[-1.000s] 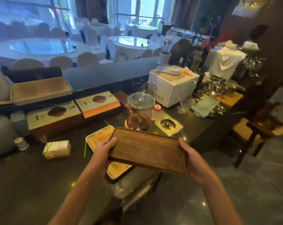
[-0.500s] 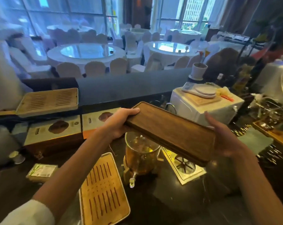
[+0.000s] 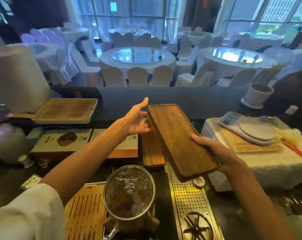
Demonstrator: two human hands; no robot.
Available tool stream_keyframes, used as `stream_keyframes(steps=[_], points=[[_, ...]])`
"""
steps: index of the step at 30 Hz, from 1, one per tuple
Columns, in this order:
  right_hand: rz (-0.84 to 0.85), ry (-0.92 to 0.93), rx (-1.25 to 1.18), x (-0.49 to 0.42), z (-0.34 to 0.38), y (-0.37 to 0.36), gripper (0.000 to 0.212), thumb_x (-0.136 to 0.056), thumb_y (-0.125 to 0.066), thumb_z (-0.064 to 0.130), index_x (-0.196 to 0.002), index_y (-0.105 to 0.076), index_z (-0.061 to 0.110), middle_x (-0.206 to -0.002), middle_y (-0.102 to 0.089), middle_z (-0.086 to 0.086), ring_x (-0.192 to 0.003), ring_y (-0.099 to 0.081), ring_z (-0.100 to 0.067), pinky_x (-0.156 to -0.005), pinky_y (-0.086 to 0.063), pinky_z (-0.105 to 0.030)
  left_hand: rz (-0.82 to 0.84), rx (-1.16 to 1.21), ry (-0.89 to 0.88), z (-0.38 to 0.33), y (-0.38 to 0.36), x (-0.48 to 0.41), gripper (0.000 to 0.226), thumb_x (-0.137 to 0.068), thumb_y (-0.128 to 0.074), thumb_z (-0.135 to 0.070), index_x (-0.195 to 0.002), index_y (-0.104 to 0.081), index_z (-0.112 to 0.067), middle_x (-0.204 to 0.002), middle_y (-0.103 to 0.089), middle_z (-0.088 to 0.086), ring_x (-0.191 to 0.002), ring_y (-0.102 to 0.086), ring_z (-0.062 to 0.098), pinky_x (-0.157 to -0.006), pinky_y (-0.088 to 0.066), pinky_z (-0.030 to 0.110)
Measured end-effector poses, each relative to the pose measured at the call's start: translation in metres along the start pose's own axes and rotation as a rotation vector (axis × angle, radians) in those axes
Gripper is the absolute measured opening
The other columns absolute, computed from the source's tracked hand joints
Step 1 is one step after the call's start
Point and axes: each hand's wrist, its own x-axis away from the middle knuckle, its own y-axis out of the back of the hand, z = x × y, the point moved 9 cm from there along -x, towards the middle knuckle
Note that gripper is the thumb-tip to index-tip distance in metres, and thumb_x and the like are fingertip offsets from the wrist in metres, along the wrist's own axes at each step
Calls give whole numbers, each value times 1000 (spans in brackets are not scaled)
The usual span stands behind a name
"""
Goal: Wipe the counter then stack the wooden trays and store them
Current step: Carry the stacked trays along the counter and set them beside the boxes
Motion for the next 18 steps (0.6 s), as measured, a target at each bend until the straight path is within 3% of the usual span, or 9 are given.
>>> stream_keyframes(steps=[2, 3, 6, 8, 11, 13, 15, 18], points=[[-50, 54, -41, -32, 8, 7, 60, -80, -71, 48, -130, -50, 23, -100, -80, -8, -90, -79, -28, -66, -63, -38, 6, 39, 12, 10, 9, -13, 74, -85, -59, -64, -126, -53, -2, -122, -66, 19, -109, -68, 34, -87, -60, 47], [-85, 87, -42, -49, 11, 10, 53, -86, -65, 44, -131, -50, 21, -103, -80, -8, -91, -78, -27, -67, -63, -38, 12, -41, 14, 19, 12, -19, 73, -86, -57, -64, -127, -52, -4, -122, -67, 18, -108, -69, 33, -88, -59, 47], [-172, 126, 6, -102, 3, 12, 47, -99, -58, 32, -140, -47, 12, -125, -69, -14, -112, -70, -31, -95, -58, -47, 32, -248, -1, 41, 21, -41, 44, -94, -48, -58, -96, -70, -20, -78, -74, -2, -76, -73, 14, -80, -60, 44], [-180, 82, 32, -138, -16, 13, 45, -99, -58, 33, -139, -47, 14, -130, -65, -14, -117, -67, -31, -101, -54, -49, -33, -296, 14, 51, 38, -60, 36, -100, -47, -45, -92, -70, -18, -77, -72, 0, -73, -72, 13, -69, -59, 35], [-180, 10, 110, -187, -50, 17, 47, -98, -59, 36, -139, -48, 17, -129, -65, -11, -117, -65, -27, -101, -53, -46, -142, -311, 126, 80, 77, -96, 19, -101, -49, -18, -111, -60, -6, -91, -64, 9, -77, -63, 18, -60, -52, 33], [-194, -12, 249, -215, -66, 21, 50, -98, -59, 34, -142, -45, 15, -128, -63, -8, -116, -64, -23, -99, -53, -43, -221, -238, 227, 110, 95, -116, 18, -97, -47, -6, -114, -53, -4, -93, -59, 13, -80, -60, 22, -69, -57, 41], [-249, -21, 359, -239, -79, 30, 50, -99, -57, 30, -144, -44, 14, -131, -62, -8, -118, -62, -23, -103, -51, -44, -310, -223, 261, 133, 103, -135, 16, -96, -47, -2, -110, -49, -8, -95, -62, 12, -85, -62, 24, -84, -58, 49], [-301, -45, 343, -269, -101, 44, 48, -100, -55, 28, -146, -43, 16, -126, -64, -5, -111, -64, -19, -91, -55, -36, -407, -214, 242, 150, 106, -162, 27, -99, -49, -9, -125, -44, -15, -106, -64, 10, -92, -63, 23, -76, -56, 42]])
